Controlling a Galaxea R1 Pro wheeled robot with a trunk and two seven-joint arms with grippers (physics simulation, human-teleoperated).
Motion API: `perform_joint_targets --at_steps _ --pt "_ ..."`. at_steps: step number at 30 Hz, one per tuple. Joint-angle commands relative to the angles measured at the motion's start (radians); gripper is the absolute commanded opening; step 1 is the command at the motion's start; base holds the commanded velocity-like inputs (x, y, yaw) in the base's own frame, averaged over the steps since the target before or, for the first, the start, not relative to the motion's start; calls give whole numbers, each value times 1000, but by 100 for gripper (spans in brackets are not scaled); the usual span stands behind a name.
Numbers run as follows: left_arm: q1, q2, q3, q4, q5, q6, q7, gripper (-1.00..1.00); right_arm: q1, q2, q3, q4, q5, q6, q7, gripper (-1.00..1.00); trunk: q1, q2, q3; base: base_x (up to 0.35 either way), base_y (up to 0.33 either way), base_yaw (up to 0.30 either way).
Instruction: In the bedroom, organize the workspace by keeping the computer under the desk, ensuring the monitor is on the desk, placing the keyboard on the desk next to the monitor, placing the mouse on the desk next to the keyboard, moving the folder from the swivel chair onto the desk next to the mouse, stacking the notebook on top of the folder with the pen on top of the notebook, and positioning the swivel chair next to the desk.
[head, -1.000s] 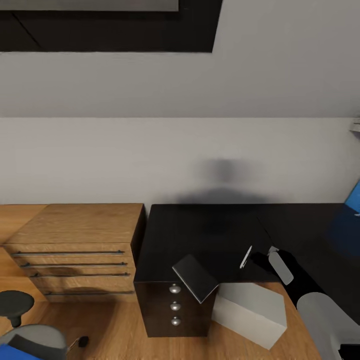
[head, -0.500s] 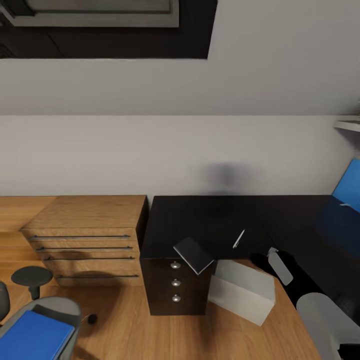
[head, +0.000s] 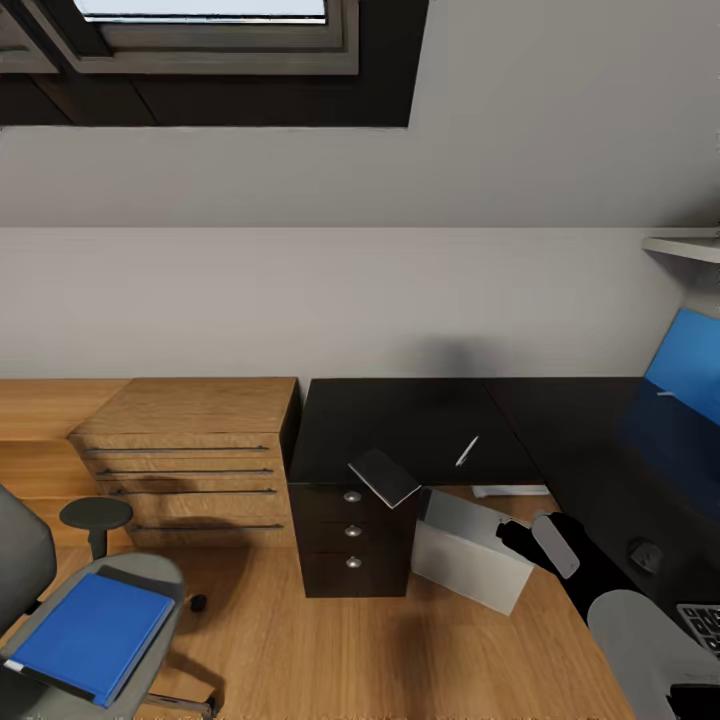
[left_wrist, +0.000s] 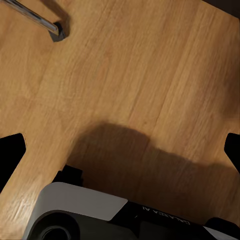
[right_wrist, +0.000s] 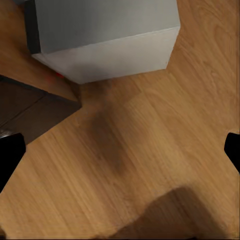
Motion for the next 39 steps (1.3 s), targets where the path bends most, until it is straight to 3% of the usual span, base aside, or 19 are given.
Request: perform_joint_targets --at_steps 1,4,9,19,23,30,39 --pt "0 0 2 0 9 -1 -2 100 0 0 3 4 -11 2 -9 100 0 -1 -1 -134 0 0" --pt "0 0 2 0 9 -1 -2 100 0 12 3 17 -12 2 -9 100 0 -1 -1 -87 0 0" --pt "0 2 2 0 9 -1 -1 100 0 74 2 101 -8 -27 -9 100 0 -1 -1 -30 0 0" --pt "0 1 2 0 9 0 2 100 0 135 25 317 13 -326 -6 100 0 -1 -2 -6 0 86" --pt "0 -1 3 0 9 2 3 100 0 150 55 409 66 -428 -4 100 0 -1 -3 -1 0 210" --pt "0 0 4 1 9 2 4 100 3 176 69 495 160 -553 41 100 0 -1 -6 0 0 229" --pt "0 1 3 22 10 1 4 100 26 201 72 570 347 -706 166 100 0 -1 -13 0 0 237"
